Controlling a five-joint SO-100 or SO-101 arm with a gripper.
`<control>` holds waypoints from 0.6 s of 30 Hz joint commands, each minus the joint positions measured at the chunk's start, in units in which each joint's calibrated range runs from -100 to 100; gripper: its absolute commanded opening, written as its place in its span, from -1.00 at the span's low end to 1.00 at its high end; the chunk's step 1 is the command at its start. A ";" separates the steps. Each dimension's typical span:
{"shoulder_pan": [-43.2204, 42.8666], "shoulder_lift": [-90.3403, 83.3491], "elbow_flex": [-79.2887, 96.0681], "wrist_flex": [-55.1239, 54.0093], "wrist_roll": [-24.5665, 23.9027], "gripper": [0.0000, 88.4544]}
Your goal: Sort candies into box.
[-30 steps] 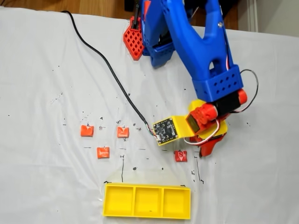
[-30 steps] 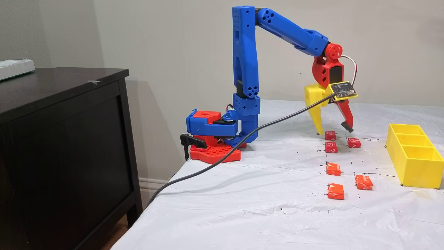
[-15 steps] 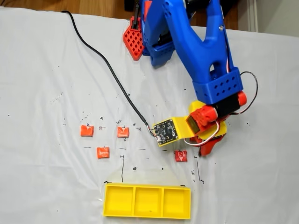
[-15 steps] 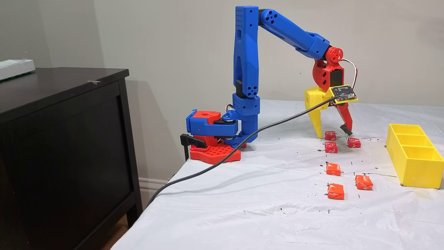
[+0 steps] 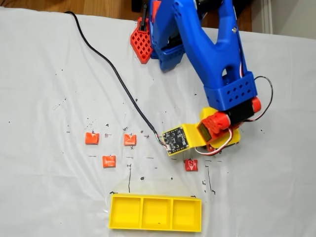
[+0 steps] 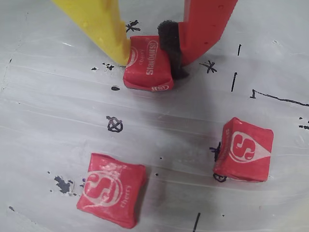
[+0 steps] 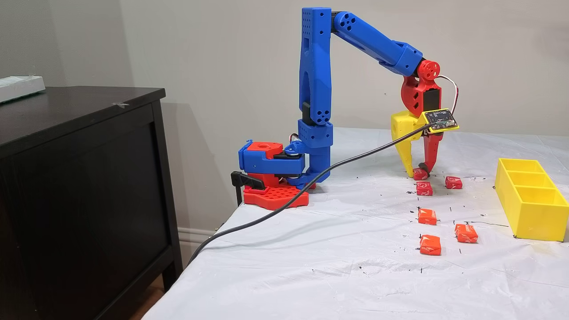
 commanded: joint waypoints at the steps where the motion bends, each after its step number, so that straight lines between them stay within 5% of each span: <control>1: 1.77 -10.69 -3.67 2.71 2.34 -1.00; 10: 9.47 -20.53 -11.95 1.81 3.96 -1.00; 18: 16.08 -15.27 -17.41 -8.59 -0.83 -1.00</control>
